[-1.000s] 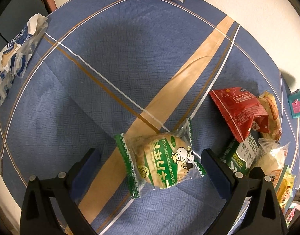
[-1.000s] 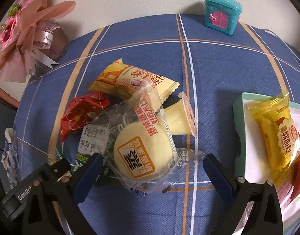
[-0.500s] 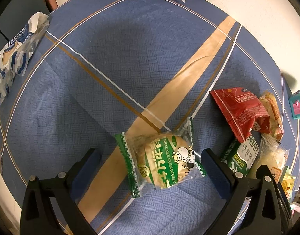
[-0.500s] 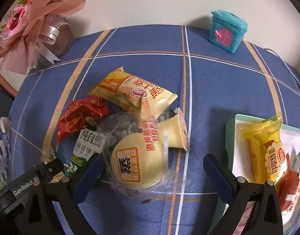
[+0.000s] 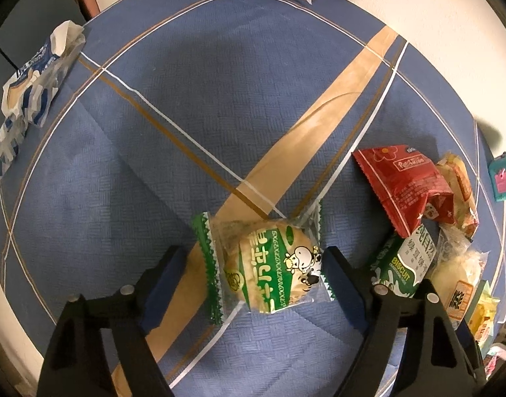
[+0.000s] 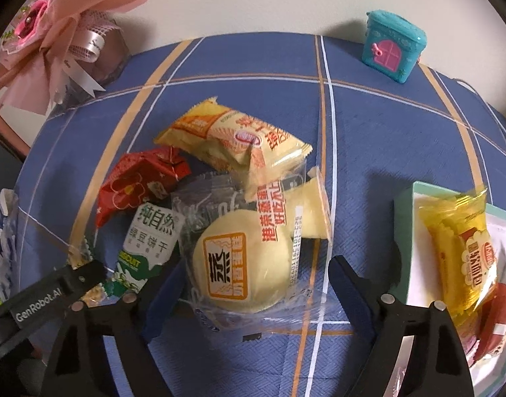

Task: Organize snacks
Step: 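Close the left gripper on the cookie pack while the right gripper closes on the bun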

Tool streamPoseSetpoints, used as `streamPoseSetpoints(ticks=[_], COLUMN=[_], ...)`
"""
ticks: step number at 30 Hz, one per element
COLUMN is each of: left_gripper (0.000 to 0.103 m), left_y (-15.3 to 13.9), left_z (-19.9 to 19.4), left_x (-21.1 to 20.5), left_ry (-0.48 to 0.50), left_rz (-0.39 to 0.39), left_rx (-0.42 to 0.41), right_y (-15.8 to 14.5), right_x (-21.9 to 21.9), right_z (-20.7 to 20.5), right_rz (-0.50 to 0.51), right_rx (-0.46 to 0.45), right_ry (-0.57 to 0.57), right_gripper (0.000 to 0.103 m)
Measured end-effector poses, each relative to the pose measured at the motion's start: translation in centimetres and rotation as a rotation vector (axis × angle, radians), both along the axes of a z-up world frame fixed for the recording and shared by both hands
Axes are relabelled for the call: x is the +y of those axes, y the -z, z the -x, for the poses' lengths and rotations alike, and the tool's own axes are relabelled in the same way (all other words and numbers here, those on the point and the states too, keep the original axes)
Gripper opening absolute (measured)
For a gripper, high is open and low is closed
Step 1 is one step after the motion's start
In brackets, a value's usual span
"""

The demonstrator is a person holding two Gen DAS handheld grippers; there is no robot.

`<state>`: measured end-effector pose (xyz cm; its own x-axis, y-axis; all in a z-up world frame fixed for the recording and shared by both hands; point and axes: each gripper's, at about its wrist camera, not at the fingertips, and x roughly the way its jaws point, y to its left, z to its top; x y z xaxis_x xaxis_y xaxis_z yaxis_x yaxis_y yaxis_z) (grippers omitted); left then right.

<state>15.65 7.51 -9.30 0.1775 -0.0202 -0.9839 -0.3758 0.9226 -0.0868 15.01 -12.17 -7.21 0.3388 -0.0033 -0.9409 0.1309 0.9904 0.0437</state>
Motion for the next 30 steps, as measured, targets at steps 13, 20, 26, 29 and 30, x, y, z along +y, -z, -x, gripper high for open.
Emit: streamPoseSetpoints(ticks=[13,20,26,29,30], left_gripper=[0.076,0.063,0.057,0.056,0.056], left_y=[-0.5,-1.2,-1.6,-2.0,-2.0], left_z=[0.3,-0.3,0.1,0.1,0.3], left_x=[-1.9,-2.8,-2.7,-2.1,-1.8], left_ry=[0.021,0.013,-0.009,-0.014,-0.016], left_rz=[-0.056,-0.053,-0.025,-0.009,0.001], left_rx=[-0.001,-0.011,-0.024,-0.028,-0.032], right_y=[1.1,0.8,-0.3,-0.9,-1.2], right_x=[1.3,1.5,0.8,0.3,0.1], right_z=[0.1,0.1,0.3,0.4,0.4], right_rz=[0.063,0.064,0.031,0.017,0.013], right_rx=[0.003,-0.016,-0.024,-0.029,-0.032], right_ry=[-0.030,-0.033,-0.027,-0.020,-0.017], right_gripper=[0.088,0.081,0.078,0.078,0.078])
